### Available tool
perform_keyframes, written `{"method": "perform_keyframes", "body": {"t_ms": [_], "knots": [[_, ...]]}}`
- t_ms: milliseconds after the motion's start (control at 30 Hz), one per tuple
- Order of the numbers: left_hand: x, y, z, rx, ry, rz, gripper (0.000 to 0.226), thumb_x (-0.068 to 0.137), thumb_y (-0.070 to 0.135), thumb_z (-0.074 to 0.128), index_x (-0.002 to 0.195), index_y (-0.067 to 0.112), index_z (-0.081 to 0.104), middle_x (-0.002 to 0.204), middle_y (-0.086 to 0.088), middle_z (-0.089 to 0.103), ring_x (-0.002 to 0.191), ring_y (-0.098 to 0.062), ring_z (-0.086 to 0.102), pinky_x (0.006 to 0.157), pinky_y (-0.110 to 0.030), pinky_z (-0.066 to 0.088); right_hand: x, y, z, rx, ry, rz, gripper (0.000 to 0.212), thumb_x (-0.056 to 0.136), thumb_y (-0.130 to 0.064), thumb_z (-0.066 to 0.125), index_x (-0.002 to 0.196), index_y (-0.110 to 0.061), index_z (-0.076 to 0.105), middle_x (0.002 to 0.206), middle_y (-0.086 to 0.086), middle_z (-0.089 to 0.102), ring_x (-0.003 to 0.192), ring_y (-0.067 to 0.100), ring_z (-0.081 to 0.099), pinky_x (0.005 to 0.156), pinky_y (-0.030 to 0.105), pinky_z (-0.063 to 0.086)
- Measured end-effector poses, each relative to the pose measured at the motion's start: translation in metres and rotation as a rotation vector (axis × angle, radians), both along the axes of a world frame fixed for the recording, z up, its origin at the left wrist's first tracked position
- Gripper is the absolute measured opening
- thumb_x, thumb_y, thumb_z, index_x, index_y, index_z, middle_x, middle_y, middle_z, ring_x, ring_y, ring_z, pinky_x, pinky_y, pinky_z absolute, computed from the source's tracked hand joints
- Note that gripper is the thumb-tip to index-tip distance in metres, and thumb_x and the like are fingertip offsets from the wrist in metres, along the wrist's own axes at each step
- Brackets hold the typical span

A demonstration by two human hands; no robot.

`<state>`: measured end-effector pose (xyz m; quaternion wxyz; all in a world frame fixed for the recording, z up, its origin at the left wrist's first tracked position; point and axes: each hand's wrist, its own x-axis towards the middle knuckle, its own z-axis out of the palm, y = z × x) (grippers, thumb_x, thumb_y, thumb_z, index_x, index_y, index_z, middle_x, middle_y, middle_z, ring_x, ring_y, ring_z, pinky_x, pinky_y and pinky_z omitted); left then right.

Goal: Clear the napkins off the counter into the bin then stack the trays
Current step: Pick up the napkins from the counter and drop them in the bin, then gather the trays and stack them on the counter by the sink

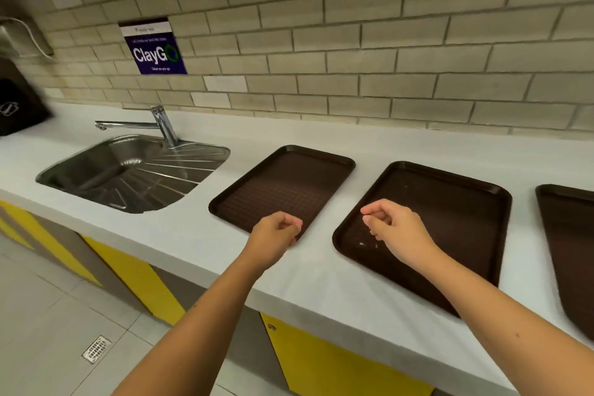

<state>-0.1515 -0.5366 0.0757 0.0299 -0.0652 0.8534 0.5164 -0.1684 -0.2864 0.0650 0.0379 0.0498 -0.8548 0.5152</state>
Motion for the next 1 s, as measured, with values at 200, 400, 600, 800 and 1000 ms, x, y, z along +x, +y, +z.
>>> {"method": "perform_keyframes", "body": {"t_ms": [200, 400, 600, 800, 1000], "knots": [[-0.066, -0.032, -0.006, 0.015, -0.006, 0.066, 0.012, 0.094, 0.026, 0.058, 0.101, 0.023, 0.068, 0.099, 0.004, 0.069, 0.094, -0.014, 0.067, 0.082, -0.030, 0.055, -0.071, -0.032, -0.009, -0.046, -0.080, -0.017, 0.015, 0.091, -0.019, 0.062, 0.105, -0.023, 0.067, 0.091, 0.005, 0.065, 0.081, 0.017, 0.066, 0.078, 0.033, 0.058], [-0.126, -0.071, -0.021, -0.028, -0.001, 0.090, 0.017, 0.093, 0.029, 0.059, 0.107, 0.027, 0.069, 0.104, 0.008, 0.068, 0.102, -0.012, 0.063, 0.095, -0.034, 0.052, -0.128, -0.060, -0.020, -0.093, -0.210, -0.046, 0.030, 0.092, -0.018, 0.061, 0.122, -0.015, 0.060, 0.097, 0.004, 0.064, 0.088, 0.019, 0.065, 0.069, 0.023, 0.056], [-0.187, -0.102, -0.031, -0.150, 0.008, 0.053, 0.051, 0.093, 0.029, 0.061, 0.141, 0.023, 0.045, 0.132, 0.002, 0.054, 0.118, -0.017, 0.055, 0.099, -0.031, 0.044, -0.169, -0.088, -0.041, 0.007, -0.353, -0.144, 0.046, 0.090, -0.027, 0.064, 0.131, -0.012, 0.051, 0.093, -0.002, 0.064, 0.088, 0.018, 0.066, 0.092, 0.038, 0.054], [-0.251, -0.134, -0.047, -0.338, -0.009, -0.026, 0.065, 0.093, 0.034, 0.058, 0.150, 0.020, 0.029, 0.148, -0.008, 0.037, 0.133, -0.028, 0.042, 0.108, -0.041, 0.038, -0.196, -0.109, -0.062, 0.145, -0.476, -0.298, 0.057, 0.089, -0.035, 0.064, 0.133, -0.004, 0.047, 0.101, 0.008, 0.066, 0.097, 0.027, 0.064, 0.093, 0.044, 0.052], [-0.306, -0.155, -0.067, -0.562, -0.184, -0.028, 0.069, 0.097, 0.041, 0.049, 0.152, 0.008, 0.021, 0.152, -0.018, 0.029, 0.137, -0.038, 0.033, 0.109, -0.047, 0.033, -0.210, -0.118, -0.073, 0.176, -0.502, -0.413, 0.037, 0.091, -0.021, 0.063, 0.123, -0.008, 0.048, 0.099, 0.005, 0.060, 0.084, 0.029, 0.066, 0.076, 0.042, 0.059]]}}
